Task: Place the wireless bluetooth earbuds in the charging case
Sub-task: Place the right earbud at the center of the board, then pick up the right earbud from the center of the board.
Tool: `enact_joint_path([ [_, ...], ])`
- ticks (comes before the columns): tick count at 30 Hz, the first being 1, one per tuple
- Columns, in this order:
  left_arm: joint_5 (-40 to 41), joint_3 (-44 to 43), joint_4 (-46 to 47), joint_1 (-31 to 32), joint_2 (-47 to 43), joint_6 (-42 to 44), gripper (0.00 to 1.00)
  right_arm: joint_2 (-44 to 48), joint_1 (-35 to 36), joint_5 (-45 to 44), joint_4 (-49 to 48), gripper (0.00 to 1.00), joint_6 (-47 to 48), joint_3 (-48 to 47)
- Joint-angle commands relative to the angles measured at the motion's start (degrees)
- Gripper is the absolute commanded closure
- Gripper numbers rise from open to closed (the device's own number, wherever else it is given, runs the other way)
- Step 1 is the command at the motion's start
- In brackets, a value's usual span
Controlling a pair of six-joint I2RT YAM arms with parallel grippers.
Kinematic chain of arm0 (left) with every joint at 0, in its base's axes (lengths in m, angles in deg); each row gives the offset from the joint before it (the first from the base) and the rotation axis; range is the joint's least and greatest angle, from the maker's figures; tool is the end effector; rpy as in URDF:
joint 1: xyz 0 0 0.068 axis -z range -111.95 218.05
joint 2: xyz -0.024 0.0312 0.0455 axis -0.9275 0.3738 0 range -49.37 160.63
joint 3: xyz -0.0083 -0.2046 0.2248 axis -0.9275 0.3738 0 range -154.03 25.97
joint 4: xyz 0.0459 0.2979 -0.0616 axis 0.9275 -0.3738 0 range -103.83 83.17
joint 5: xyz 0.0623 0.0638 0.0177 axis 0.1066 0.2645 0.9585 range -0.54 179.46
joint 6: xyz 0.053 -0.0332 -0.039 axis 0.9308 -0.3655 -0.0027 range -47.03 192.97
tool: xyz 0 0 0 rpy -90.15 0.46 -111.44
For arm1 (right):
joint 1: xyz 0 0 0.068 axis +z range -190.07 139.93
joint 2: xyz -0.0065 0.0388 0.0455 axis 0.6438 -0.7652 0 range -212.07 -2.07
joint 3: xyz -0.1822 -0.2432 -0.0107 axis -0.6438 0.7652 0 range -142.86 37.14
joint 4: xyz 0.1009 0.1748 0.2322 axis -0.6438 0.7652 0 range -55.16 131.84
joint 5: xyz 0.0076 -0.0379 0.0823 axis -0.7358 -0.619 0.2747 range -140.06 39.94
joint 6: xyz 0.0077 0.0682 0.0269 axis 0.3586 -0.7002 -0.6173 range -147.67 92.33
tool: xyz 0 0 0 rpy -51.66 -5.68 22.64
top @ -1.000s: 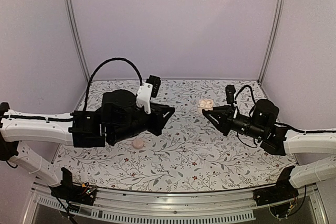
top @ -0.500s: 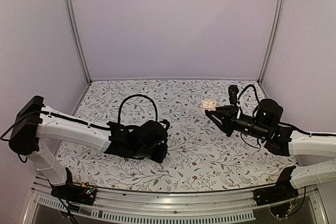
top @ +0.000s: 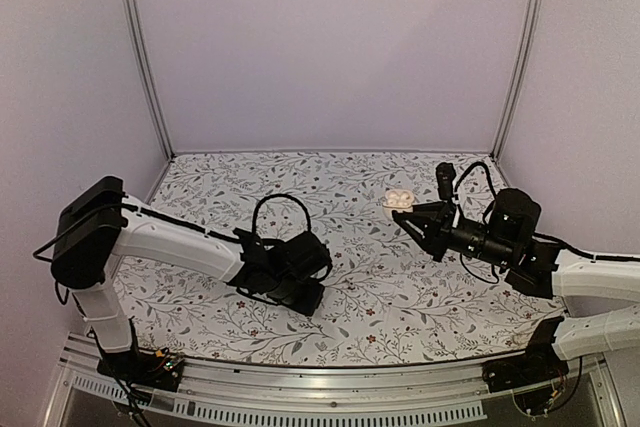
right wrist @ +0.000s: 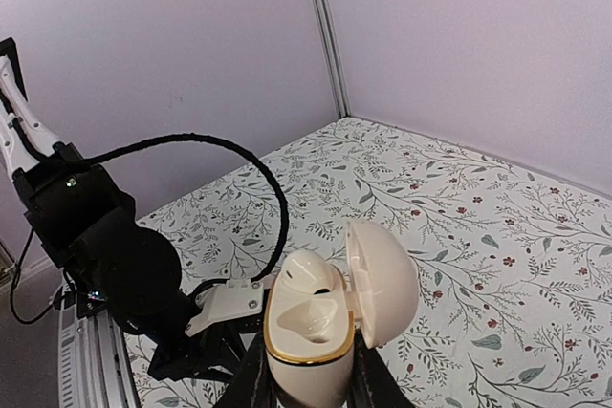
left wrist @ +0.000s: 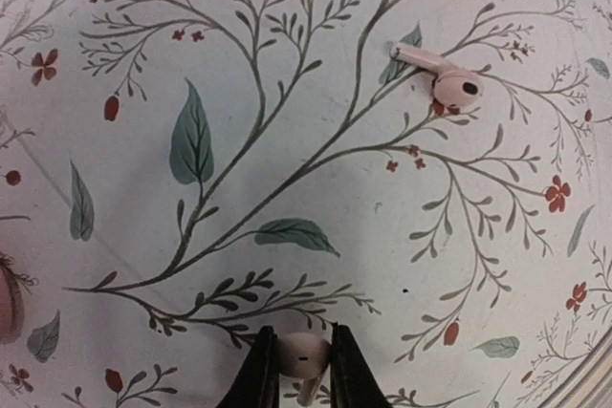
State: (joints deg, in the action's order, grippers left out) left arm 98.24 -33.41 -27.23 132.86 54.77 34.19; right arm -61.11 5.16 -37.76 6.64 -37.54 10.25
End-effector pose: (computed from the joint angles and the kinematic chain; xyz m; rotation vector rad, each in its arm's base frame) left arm 0.1787 -0.3578 0.1141 0.5708 2.6749 -0.3436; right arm 0.1894 0.2096 0.2527 -0.6830 1.5764 0.9014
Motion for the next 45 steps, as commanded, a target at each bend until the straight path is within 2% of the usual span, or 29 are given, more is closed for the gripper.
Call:
enact_joint_path([
  [1, -4.0, -2.0, -3.2, -1.1, 2.0, 2.4, 0.86, 1.3, -0.5, -0.8, 0.0, 0.82, 0.8, 0.8],
  [5, -6.6, -3.0, -5.2, -1.8, 3.0, 3.5, 0.79, 1.5, -0.4, -0.8, 0.3, 0.81, 0.9, 0.9],
  [11, -9.7, -7.6, -12.5, -2.0, 6.0, 7.6, 0.62, 2.2, -0.4, -0.8, 0.6, 0.81, 0.8, 1.0],
  [15, -13.5, -12.0, -17.7, -3.0, 8.7, 11.0, 0.59, 2.7, -0.4, -0.9, 0.7, 0.81, 0.9, 1.3],
  [20, -17.1, -16.1, -24.1, -4.0, 13.3, 13.9, 0.60, 3.7, -0.4, -1.0, 0.6, 0.81, 0.9, 1.9],
  [34, -12.2, -21.7, -35.7, -3.9, 17.6, 16.3, 0.68, 5.7, -0.5, -1.4, 0.8, 0.81, 1.2, 3.0],
  [45, -11.8, -26.1, -37.4, -2.7, 20.1, 16.9, 0.72, 5.0, -0.5, -1.1, 0.6, 0.81, 1.4, 2.7],
])
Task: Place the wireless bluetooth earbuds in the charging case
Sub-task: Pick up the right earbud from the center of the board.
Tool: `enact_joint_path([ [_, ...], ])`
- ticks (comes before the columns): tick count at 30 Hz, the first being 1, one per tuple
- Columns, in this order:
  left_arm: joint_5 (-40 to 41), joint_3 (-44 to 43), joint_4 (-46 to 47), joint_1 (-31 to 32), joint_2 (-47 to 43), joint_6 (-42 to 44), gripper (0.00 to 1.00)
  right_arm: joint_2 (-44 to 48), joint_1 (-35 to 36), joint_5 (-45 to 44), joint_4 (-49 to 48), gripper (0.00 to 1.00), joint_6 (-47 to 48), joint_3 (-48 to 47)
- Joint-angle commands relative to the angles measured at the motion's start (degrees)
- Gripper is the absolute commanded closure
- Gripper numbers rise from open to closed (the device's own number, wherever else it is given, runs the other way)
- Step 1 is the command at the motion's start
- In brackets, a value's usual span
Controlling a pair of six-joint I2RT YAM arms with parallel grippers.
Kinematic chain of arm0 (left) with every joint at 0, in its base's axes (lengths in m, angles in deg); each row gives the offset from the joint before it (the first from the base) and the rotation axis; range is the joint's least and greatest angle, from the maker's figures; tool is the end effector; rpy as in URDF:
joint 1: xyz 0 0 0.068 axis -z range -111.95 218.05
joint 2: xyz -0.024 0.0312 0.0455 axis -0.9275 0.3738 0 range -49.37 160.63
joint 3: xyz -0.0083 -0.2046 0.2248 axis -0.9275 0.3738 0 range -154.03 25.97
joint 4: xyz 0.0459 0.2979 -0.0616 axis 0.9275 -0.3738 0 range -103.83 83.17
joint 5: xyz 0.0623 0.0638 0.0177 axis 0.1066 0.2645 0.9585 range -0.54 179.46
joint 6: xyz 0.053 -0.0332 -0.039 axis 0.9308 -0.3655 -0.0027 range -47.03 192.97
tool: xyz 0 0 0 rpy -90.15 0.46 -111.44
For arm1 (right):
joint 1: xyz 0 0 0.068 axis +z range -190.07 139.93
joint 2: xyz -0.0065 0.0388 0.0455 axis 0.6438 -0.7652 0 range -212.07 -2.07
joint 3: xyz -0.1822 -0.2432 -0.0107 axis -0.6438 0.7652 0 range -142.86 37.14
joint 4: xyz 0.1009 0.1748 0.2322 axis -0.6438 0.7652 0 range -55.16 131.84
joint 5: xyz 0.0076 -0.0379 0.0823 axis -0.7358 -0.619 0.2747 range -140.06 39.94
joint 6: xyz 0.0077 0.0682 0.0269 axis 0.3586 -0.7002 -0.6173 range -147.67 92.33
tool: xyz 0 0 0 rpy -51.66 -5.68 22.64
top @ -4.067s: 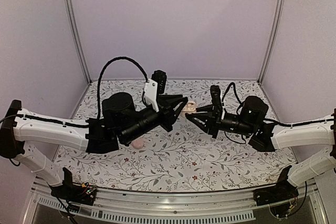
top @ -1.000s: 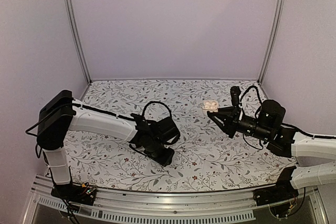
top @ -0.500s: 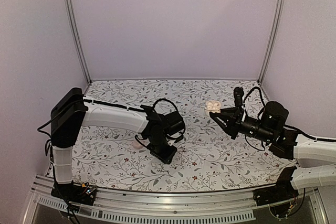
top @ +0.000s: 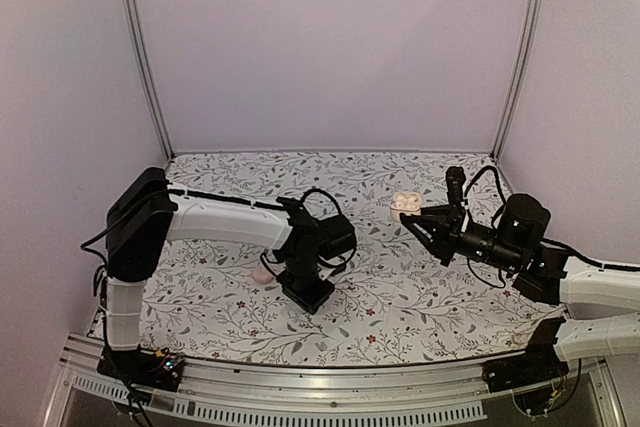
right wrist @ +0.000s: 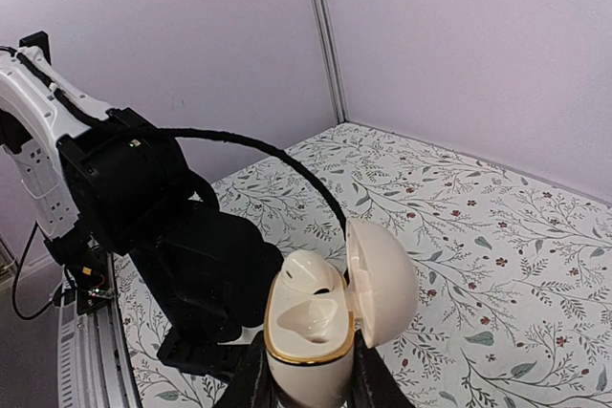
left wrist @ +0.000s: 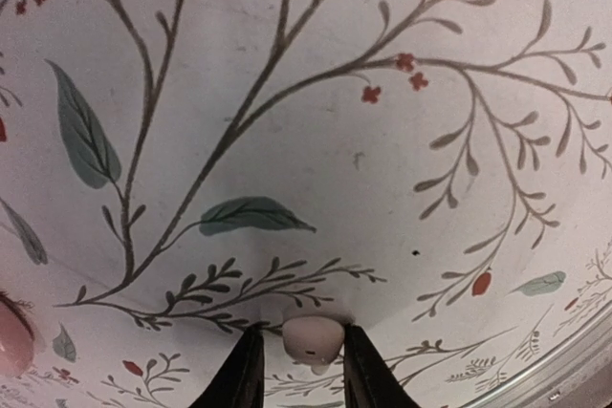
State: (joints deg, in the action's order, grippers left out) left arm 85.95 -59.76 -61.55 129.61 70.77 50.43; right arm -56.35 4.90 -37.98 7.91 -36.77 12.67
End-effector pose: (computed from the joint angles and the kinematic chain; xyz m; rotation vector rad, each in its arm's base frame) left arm 0.2096 -0.3949 0.1177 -1.0395 -2.9317 0.0868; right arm 0.1790 0.1971 0.2532 -0.6812 1.5531 0.8885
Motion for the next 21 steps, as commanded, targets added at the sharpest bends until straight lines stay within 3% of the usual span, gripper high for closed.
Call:
enact_joint_path([
  [1, 0.4, 0.0, -2.9, 0.6, 4.5, 0.8, 0.72, 0.2, -0.2, -0.9, -0.7, 0.81, 0.7, 0.3],
  [21, 0.5, -5.0, -2.6, 0.7, 7.3, 2.4, 0.70, -0.1, -0.3, -1.1, -0.7, 0.81, 0.6, 0.6],
])
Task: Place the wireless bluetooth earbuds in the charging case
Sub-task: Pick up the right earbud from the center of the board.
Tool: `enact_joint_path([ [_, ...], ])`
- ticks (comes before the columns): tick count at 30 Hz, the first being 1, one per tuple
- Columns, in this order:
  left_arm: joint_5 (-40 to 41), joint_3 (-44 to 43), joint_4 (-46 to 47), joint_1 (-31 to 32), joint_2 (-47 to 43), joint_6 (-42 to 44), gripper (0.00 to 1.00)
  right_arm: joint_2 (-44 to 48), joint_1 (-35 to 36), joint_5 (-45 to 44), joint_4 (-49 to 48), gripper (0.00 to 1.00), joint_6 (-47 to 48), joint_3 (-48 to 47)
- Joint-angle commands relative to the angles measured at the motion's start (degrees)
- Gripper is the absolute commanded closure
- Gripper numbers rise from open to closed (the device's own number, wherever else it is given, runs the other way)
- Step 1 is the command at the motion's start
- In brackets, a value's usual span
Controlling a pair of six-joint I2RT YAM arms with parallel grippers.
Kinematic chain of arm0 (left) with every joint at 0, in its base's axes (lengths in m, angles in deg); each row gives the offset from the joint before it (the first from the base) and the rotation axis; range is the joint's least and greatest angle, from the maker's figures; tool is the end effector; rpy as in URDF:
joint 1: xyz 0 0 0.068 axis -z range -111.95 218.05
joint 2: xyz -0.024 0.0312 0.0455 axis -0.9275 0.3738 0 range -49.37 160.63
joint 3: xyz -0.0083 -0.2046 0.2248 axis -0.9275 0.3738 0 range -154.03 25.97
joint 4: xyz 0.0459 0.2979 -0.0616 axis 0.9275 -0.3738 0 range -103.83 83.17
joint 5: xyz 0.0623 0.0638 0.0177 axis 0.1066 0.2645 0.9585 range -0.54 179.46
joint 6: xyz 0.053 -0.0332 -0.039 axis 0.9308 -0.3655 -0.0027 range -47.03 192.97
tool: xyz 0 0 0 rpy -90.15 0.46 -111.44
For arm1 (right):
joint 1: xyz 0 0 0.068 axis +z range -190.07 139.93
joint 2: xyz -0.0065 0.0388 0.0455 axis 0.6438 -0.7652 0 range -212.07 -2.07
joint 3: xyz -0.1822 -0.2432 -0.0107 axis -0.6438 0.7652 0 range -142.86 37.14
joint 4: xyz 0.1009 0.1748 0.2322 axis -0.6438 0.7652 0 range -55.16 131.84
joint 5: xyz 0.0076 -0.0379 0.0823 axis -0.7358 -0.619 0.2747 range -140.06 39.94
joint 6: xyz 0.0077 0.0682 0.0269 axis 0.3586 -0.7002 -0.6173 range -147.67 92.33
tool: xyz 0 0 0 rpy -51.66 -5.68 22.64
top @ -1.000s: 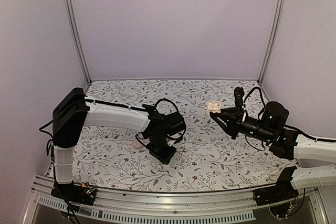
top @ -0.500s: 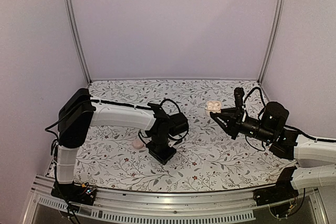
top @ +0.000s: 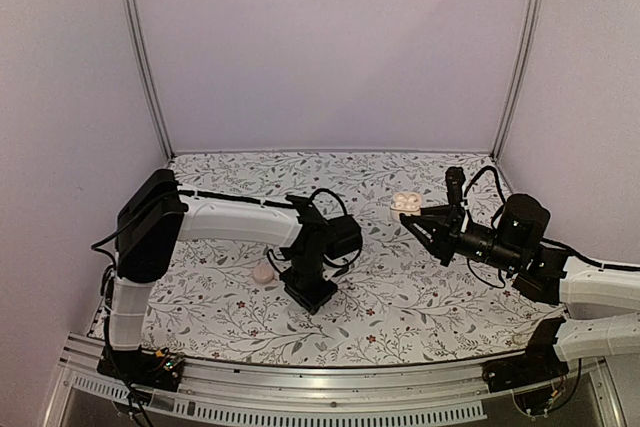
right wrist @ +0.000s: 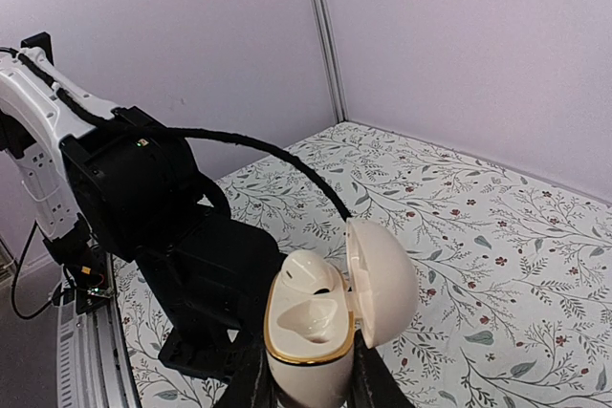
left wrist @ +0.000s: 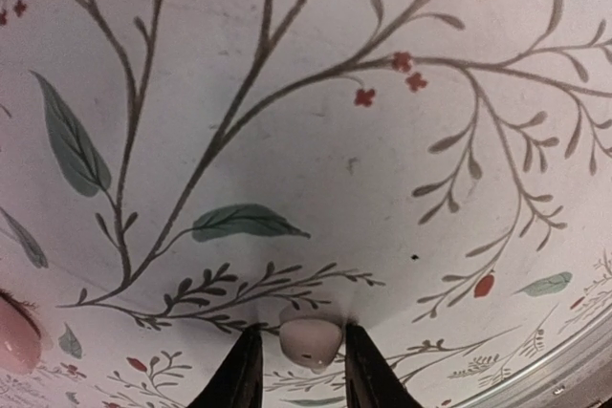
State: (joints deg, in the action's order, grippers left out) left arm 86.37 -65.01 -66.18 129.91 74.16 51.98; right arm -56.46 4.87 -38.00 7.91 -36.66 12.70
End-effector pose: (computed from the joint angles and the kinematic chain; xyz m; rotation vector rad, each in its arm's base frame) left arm 0.2136 -0.4063 0.1175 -1.0743 -2.8874 0.0287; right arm 0.1793 0.1971 0.2525 -0.6825 1.5548 0.8860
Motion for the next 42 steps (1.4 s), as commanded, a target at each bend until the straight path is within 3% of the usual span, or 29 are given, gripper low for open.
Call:
enact_joint_path([
  [1, 0.1, 0.0, 2.0, 0.4, 3.9, 0.8, 0.70, 0.0, -0.3, -1.0, -0.7, 0.81, 0.4, 0.5],
  [10, 0.7, -1.7, 1.6, 0.5, 3.8, 1.0, 0.72, -0.3, -0.3, -0.9, -0.8, 0.81, 0.3, 0.4],
  [19, 0.2, 0.4, 1.5, 0.6, 3.5, 1.0, 0.79, 0.1, -0.3, -1.1, -0.7, 0.81, 0.3, 0.6],
  [29, -0.4, 0.4, 0.6, 1.2, 2.9, 0.8, 0.72, -0.1, -0.3, -1.0, -0.8, 0.81, 0.4, 0.5],
  [36, 0.3, 0.8, 0.8, 1.5, 2.5, 0.8, 0.85, -0.4, -0.3, -1.2, -0.9, 0.81, 0.4, 0.4],
  [42, 1.8, 0.7, 2.5, 1.2, 1.1, -0.1, 0.88, -0.5, -0.3, -1.4, -0.6, 0.81, 0.6, 0.3],
])
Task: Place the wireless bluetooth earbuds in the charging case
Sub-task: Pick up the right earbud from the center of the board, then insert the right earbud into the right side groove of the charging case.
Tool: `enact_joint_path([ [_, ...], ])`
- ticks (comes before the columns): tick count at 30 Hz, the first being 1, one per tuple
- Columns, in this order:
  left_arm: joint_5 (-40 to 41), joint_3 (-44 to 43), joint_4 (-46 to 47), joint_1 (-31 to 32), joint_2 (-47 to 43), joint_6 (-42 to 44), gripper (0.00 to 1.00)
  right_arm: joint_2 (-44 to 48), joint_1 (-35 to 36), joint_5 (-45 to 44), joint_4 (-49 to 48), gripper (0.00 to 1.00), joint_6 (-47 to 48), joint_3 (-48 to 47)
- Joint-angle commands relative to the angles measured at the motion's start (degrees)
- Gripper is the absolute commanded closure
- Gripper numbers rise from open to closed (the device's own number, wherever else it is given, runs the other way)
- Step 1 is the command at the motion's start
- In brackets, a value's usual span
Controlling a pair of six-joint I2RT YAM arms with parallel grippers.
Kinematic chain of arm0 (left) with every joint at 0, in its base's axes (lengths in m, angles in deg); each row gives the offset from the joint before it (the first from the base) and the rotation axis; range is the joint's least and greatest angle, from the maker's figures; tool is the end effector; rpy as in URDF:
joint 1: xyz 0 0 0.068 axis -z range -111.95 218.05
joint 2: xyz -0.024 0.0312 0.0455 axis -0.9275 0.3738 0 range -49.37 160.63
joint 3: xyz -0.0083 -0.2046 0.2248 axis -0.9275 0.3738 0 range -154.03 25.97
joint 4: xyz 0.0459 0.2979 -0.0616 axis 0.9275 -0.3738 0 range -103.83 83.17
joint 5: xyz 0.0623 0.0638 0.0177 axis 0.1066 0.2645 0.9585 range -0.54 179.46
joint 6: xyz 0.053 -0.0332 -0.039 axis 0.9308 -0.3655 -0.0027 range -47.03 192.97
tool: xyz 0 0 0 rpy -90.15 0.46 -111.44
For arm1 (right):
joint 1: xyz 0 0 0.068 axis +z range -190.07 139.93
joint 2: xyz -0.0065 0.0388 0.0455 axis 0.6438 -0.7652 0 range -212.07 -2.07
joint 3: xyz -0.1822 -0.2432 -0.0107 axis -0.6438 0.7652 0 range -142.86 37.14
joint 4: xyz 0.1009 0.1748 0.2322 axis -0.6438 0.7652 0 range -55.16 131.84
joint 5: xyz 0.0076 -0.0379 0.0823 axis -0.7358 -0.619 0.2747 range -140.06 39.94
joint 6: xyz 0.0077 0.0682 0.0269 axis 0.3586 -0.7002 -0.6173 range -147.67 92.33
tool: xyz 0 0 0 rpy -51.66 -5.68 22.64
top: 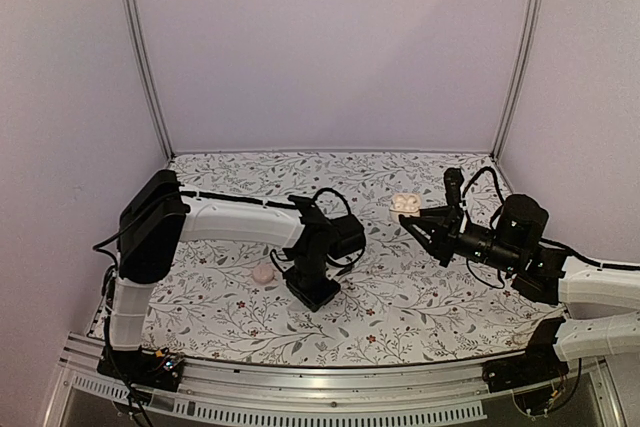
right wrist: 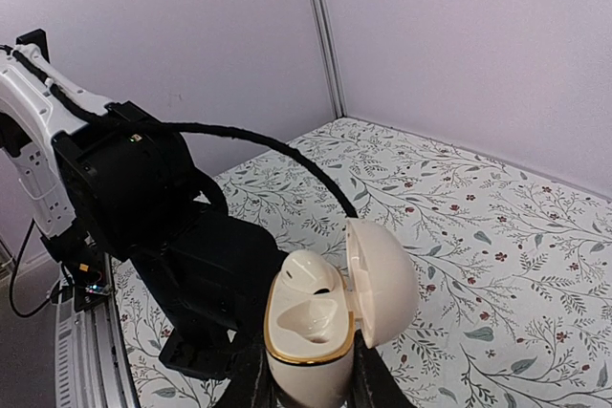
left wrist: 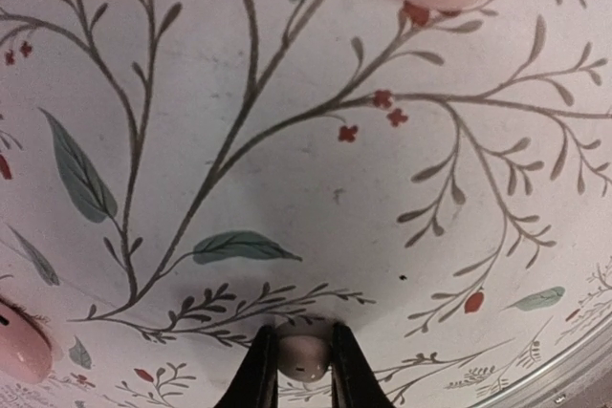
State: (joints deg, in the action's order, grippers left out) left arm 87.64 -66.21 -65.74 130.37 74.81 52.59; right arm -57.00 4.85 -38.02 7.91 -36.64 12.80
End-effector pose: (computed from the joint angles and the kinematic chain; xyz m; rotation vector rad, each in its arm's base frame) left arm 0.2143 -0.4128 0.1182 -1.1121 -2.9028 0.0210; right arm 0.1802 0.1978 0.2494 -0.6851 1.5661 0.8831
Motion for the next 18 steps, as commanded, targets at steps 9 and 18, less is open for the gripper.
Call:
enact_joint_path([
  [9, 4.3, 3.5, 8.3, -1.1, -5.3, -2.5, 0.91, 0.0, -0.3, -1.4, 0.7, 0.81, 1.0, -0.6],
  [18, 8.8, 8.1, 16.7, -3.0, -14.1, -4.2, 0.91, -1.5, -0.3, -0.7, 0.8, 0.81, 1.3, -1.5],
])
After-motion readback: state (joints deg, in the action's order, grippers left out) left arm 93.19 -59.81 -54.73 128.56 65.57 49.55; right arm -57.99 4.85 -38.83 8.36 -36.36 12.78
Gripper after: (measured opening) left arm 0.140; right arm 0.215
